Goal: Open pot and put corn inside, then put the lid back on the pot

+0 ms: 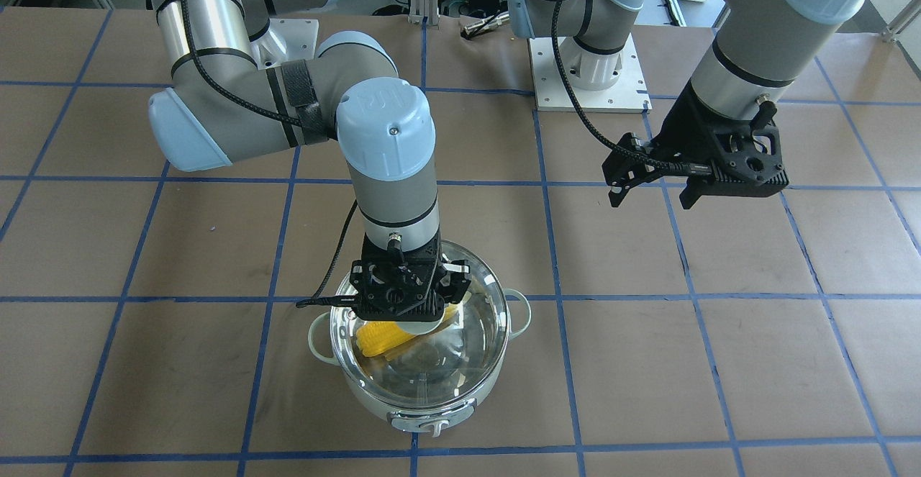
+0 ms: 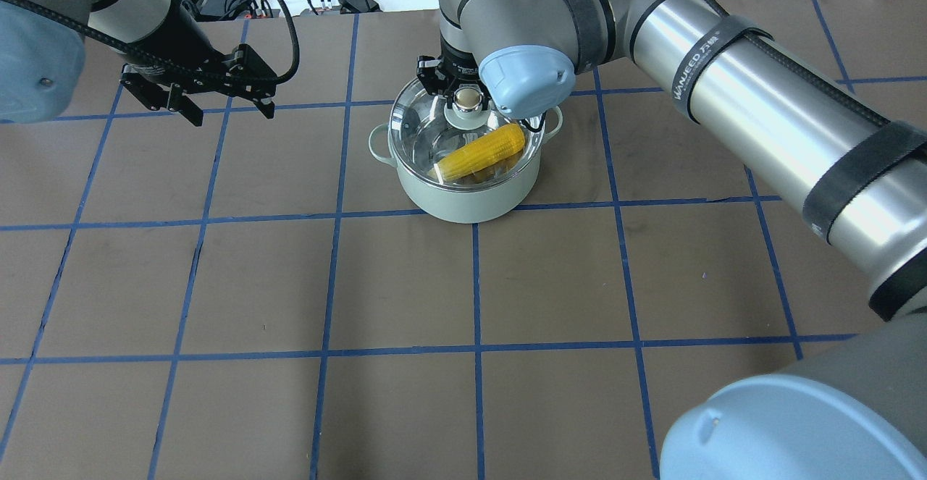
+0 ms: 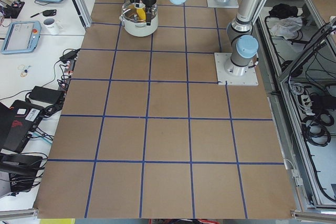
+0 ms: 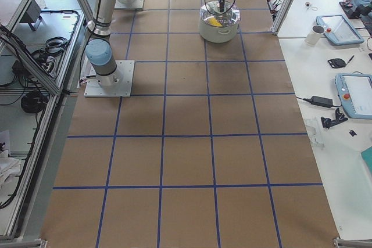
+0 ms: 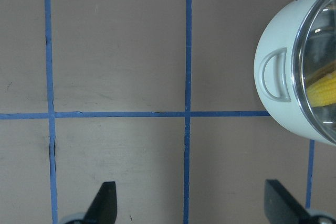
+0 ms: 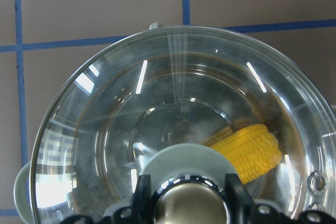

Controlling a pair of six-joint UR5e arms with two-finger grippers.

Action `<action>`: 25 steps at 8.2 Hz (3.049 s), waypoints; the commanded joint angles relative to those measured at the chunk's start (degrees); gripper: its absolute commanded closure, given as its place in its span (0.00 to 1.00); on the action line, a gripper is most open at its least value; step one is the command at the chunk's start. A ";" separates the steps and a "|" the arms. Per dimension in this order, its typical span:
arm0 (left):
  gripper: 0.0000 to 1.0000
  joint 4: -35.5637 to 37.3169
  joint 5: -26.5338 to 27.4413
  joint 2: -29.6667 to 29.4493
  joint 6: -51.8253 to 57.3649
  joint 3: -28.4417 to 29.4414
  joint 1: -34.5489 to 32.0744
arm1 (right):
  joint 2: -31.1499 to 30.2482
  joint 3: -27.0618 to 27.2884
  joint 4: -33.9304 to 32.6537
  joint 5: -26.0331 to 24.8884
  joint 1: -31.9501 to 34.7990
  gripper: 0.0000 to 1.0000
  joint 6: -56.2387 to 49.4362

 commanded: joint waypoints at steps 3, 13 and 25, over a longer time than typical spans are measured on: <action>0.00 -3.76 0.22 2.76 0.03 0.09 -0.05 | 0.03 0.17 -0.03 0.00 0.00 0.84 -0.32; 0.00 -3.93 0.22 2.76 0.11 -0.52 -0.05 | 0.21 0.61 -1.18 0.26 0.00 0.70 -0.59; 0.00 -4.46 0.75 2.33 -0.23 -0.61 -0.49 | 0.39 1.05 -3.37 1.14 -0.09 0.53 -0.67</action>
